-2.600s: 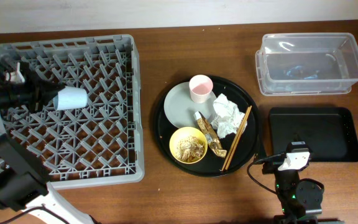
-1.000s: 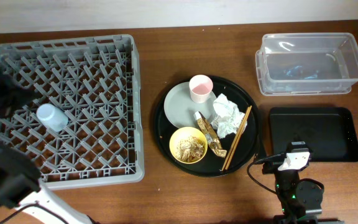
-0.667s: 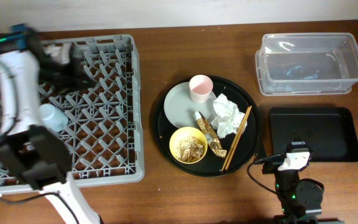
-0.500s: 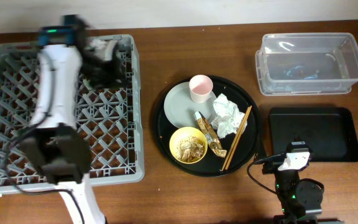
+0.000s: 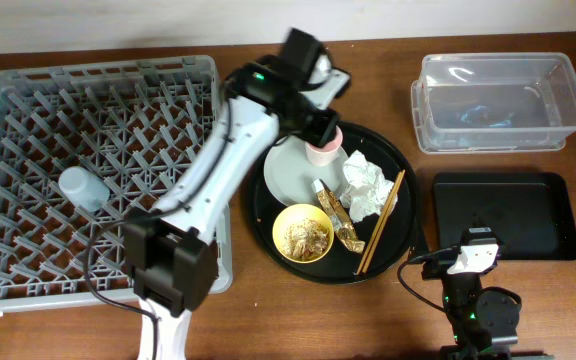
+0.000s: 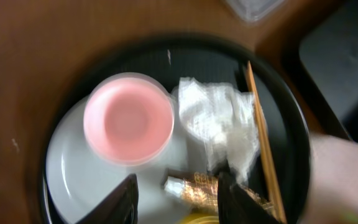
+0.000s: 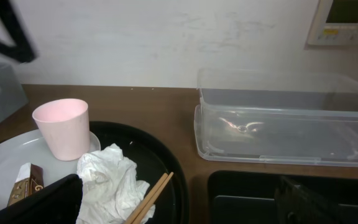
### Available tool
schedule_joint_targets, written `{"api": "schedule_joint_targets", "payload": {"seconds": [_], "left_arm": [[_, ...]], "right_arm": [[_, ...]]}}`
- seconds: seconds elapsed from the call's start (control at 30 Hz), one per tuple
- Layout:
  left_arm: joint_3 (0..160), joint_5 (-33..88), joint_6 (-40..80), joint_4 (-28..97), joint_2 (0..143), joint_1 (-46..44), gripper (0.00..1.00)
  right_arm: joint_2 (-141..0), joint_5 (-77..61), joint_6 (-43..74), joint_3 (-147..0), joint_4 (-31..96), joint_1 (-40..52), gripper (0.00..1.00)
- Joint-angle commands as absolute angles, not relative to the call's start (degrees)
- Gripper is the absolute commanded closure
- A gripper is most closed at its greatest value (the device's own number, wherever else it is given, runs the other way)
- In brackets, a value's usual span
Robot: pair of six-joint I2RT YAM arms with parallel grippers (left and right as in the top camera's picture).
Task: Sort waste into correct bins and load items into the dishwasher rack
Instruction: 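Reach the left gripper back to the pink cup on the tray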
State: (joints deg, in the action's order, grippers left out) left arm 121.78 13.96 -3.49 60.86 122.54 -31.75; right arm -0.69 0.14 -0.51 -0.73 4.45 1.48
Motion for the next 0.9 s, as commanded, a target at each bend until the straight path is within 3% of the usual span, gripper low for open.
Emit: {"api": "schedule_joint_targets", "payload": {"seconds": [0.0, 0.43, 0.63, 0.73, 0.87], "left_arm": [[122.50, 3.09, -4.16, 56.29, 124.01, -35.48, 0.61], [122.50, 0.19, -2.15, 53.67, 133.82, -37.87, 0.60], [122.50, 0.19, -2.20, 55.64, 133.93, -37.87, 0.66], [122.50, 0.19, -2.20, 57.87, 133.93, -37.87, 0.77], [122.50, 0.19, -2.17, 59.07, 133.93, -37.89, 0.80]], "right_arm": [[-0.21, 0.51, -0.86, -0.32, 4.71, 1.10, 0.01], [-0.21, 0.51, -0.84, -0.32, 4.71, 1.10, 0.01], [-0.21, 0.51, -0.84, -0.32, 4.71, 1.10, 0.01], [-0.21, 0.51, -0.86, -0.32, 4.71, 1.10, 0.01], [-0.21, 0.51, -0.86, -0.32, 4.71, 1.10, 0.01]]}}
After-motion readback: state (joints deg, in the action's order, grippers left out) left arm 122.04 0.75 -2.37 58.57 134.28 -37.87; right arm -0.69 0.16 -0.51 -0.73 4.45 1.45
